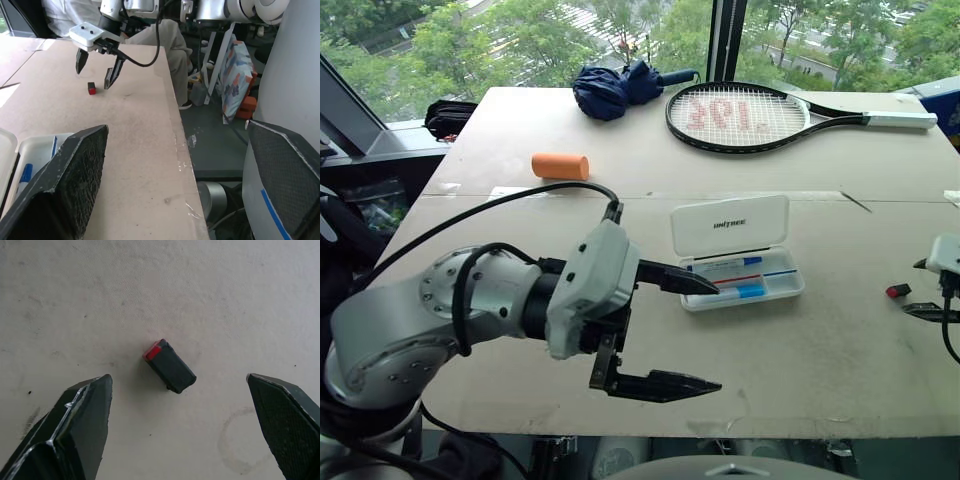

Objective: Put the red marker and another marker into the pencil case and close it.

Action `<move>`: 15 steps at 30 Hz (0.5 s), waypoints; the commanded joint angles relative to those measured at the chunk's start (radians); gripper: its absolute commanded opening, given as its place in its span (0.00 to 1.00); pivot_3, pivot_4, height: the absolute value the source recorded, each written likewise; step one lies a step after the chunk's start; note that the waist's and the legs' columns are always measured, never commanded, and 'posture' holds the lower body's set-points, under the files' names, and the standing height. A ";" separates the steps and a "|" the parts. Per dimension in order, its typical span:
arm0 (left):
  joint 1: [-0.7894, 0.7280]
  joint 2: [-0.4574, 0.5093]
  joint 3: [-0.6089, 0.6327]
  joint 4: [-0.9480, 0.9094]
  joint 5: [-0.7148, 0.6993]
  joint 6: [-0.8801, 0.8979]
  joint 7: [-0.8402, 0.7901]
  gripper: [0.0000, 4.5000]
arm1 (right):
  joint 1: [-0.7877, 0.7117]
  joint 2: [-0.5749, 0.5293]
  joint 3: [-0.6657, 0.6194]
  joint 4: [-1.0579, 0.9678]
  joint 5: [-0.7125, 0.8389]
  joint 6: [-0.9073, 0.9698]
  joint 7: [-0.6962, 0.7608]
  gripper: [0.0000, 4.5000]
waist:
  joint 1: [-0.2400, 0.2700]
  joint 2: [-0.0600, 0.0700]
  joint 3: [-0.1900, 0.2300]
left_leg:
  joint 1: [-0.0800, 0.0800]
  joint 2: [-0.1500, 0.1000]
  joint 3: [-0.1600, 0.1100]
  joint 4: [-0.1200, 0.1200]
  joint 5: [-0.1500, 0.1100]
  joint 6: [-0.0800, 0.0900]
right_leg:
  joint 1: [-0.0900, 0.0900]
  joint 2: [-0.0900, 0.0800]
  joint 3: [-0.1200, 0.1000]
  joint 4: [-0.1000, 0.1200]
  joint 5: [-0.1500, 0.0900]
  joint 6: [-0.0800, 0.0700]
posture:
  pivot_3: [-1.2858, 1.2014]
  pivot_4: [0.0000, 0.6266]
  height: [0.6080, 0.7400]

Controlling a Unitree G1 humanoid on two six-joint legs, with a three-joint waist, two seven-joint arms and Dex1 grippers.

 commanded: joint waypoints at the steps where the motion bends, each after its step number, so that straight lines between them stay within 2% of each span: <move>1: -0.009 0.015 0.006 -0.004 -0.024 -0.005 0.016 1.00 | -0.123 0.019 0.083 0.109 -0.076 -0.061 0.073 0.97 | 0.000 0.000 0.000 | 0.000 0.000 0.000 0.000 0.000 0.000 | 0.000 0.000 0.000 0.000 0.000 0.000 | 0.52 0.24 0.94; 4: -0.007 0.019 0.001 -0.005 -0.022 -0.007 0.029 1.00 | -0.222 0.052 0.160 0.201 -0.139 -0.105 0.123 0.97 | 0.001 0.000 0.001 | 0.000 0.000 0.000 0.000 0.000 0.000 | 0.000 0.000 -0.001 0.000 0.000 0.000 | 0.52 0.24 0.94; 5: -0.008 0.021 0.000 -0.006 -0.021 -0.006 0.032 1.00 | -0.257 0.066 0.185 0.233 -0.162 -0.112 0.137 0.85 | 0.000 0.000 0.001 | 0.000 0.000 0.000 0.000 0.000 0.000 | 0.000 0.000 -0.001 0.000 0.000 0.000 | 0.52 0.24 0.94; 6: -0.010 0.021 -0.002 -0.006 -0.023 -0.005 0.038 1.00 | -0.282 0.074 0.204 0.258 -0.179 -0.121 0.153 0.79 | 0.000 0.000 0.001 | 0.000 0.000 0.000 0.000 0.000 0.000 | 0.000 0.000 0.000 0.000 0.000 0.000 | 0.52 0.24 0.94; 8: -0.015 0.021 -0.008 -0.006 -0.030 -0.002 0.048 1.00 | -0.314 0.085 0.222 0.295 -0.197 -0.135 0.173 0.58 | 0.000 0.000 0.001 | 0.000 0.000 0.000 0.000 0.001 -0.001 | 0.000 0.000 0.000 0.000 0.000 0.000 | 0.52 0.24 0.94; 13: -0.034 0.018 -0.031 -0.015 -0.027 0.001 0.073 1.00 | -0.335 0.101 0.204 0.325 -0.184 -0.151 0.184 0.05 | 0.000 0.000 0.001 | 0.000 0.000 0.000 0.001 0.001 -0.002 | 0.000 -0.001 0.000 0.000 0.000 0.000 | 0.52 0.24 0.94; 14: -0.034 0.020 -0.031 -0.017 -0.029 0.001 0.082 1.00 | -0.325 0.097 0.188 0.300 -0.165 -0.137 0.190 0.00 | 0.000 0.000 0.001 | 0.000 0.000 0.000 0.001 0.001 -0.002 | 0.000 -0.001 0.000 0.000 0.000 0.000 | 0.52 0.24 0.94; 15: -0.031 0.022 -0.028 -0.021 -0.031 -0.001 0.091 1.00 | -0.306 0.088 0.170 0.257 -0.143 -0.117 0.197 0.00 | 0.000 0.000 0.001 | 0.000 0.000 0.000 0.001 0.001 -0.002 | 0.000 -0.001 0.001 0.000 0.000 0.000 | 0.52 0.24 0.94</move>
